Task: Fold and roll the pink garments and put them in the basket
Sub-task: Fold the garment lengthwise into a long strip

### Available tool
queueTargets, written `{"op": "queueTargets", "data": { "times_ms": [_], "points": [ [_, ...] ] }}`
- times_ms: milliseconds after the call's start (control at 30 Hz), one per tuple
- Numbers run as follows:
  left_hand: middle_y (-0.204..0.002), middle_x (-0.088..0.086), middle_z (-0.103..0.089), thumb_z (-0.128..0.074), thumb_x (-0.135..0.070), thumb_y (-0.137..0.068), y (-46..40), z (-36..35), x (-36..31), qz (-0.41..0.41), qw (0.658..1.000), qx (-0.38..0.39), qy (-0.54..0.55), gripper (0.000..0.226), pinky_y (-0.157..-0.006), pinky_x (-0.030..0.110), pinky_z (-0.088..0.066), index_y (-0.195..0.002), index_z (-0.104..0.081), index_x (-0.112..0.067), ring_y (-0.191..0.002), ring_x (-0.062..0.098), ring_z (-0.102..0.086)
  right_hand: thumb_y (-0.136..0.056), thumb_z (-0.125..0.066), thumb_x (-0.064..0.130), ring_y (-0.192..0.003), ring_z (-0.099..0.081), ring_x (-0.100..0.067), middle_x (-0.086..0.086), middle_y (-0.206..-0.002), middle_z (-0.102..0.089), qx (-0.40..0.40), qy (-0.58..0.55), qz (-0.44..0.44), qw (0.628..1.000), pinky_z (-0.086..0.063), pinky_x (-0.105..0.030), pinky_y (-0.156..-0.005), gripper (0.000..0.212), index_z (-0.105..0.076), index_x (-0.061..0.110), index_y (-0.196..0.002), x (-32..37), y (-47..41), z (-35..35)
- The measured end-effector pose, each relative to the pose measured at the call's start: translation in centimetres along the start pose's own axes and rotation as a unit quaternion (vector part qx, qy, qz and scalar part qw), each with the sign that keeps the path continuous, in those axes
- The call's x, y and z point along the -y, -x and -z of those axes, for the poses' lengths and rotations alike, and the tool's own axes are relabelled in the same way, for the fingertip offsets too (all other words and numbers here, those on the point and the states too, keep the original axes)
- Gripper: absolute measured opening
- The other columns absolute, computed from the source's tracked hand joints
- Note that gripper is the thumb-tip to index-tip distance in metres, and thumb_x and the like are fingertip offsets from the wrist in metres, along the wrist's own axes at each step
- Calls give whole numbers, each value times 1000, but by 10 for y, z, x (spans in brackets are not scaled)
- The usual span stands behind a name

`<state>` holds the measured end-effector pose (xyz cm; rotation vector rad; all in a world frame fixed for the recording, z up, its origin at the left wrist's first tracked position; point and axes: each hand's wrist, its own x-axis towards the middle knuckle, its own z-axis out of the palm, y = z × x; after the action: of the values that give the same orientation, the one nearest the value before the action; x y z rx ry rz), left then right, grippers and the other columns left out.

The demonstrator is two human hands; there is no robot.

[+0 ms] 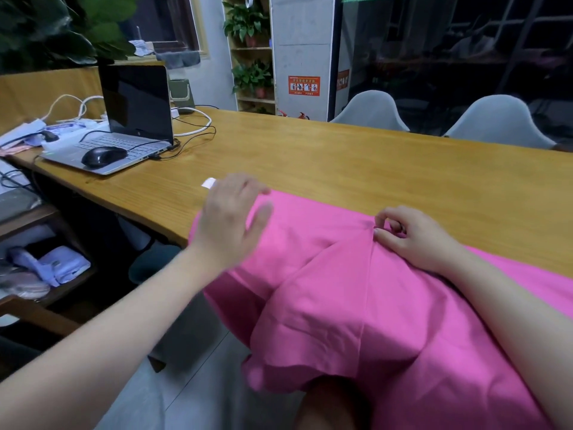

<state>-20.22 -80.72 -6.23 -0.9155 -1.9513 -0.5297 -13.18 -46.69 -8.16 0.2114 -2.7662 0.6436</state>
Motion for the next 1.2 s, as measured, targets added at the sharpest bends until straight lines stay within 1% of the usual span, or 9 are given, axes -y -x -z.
{"op": "queueTargets", "data": {
  "times_ms": [133, 233, 333, 433, 633, 800, 933, 1100, 1200],
  "points": [
    [-101, 7, -53, -59, -70, -84, 90, 17, -123, -172, 983, -29, 48, 58, -80, 40, -42, -101, -54, -15, -83, 25, -53, -88, -60, 49, -74, -48, -12, 4, -77, -51, 3, 4, 1, 1000, -45, -42, -71, 15, -57, 34, -86, 1, -1, 1],
    [-107, 2, -48, -67, -79, -74, 152, -10, -166, -198, 980, -3, -16, 63, -91, 37, -38, -105, -50, -26, -91, 20, -50, -89, -64, 40, -75, -48, -19, 3, -77, -51, 8, 7, -2, 1000, -44, -42, -71, 11, -56, 33, -86, 1, -2, 2],
    [-113, 2, -45, -80, -55, -72, 170, -32, -165, -189, 978, -1, -92, 56, -93, 35, -34, -110, -47, -31, -98, 20, -47, -91, -65, 37, -75, -48, -22, 3, -75, -50, 10, 8, -1, 1000, -43, -41, -70, 10, -57, 32, -87, 2, -2, 2],
    [-115, 4, -45, -68, -22, -67, 171, -44, -157, -180, 971, -9, -155, 51, -94, 36, -33, -112, -46, -30, -101, 22, -47, -91, -66, 36, -74, -47, -22, 5, -72, -48, 7, 7, 2, 1000, -39, -39, -66, 11, -58, 30, -88, 2, -2, 1],
    [-108, 0, -46, -81, -23, -56, 167, -37, -147, -157, 970, -19, -185, 56, -87, 35, -35, -104, -53, -26, -93, 19, -47, -94, -66, 32, -77, -46, -23, 8, -71, -45, 7, 6, 0, 1000, -30, -35, -66, 10, -58, 28, -90, 3, 0, 2],
    [-99, -5, -48, -76, -36, -84, 156, -12, -139, -66, 987, -100, -108, 23, -84, 34, -36, -90, -56, -25, -85, 17, -48, -94, -66, 31, -80, -49, -23, 9, -73, -47, 6, 7, -6, 1000, -32, -36, -66, 9, -60, 26, -92, 3, 1, 2],
    [-93, 1, -62, -73, -20, -92, 138, 14, -131, 18, 993, -110, 48, 12, -77, 36, -44, -90, -63, -14, -81, 21, -56, -94, -67, 33, -83, -51, -25, 8, -77, -50, 5, 9, -10, 1000, -41, -39, -71, 9, -61, 27, -93, 1, 0, 1],
    [-81, -5, -64, -65, -21, -99, 95, 42, -121, 247, 938, -133, 201, 15, -72, 22, -46, -89, -67, -11, -74, 14, -59, -93, -67, 32, -77, -49, -21, 5, -77, -52, 5, 2, 0, 1000, -36, -38, -66, 9, -59, 29, -90, -3, 1, 0],
    [-62, -2, -45, -66, -33, -98, 67, 45, -97, 375, 885, -142, 236, 31, -59, 31, -36, -74, -56, -16, -59, 11, -40, -93, -68, 29, -74, -48, -12, 7, -78, -53, -2, -5, 13, 1000, -32, -36, -65, 8, -61, 26, -90, -2, 1, -2]
  ]
}}
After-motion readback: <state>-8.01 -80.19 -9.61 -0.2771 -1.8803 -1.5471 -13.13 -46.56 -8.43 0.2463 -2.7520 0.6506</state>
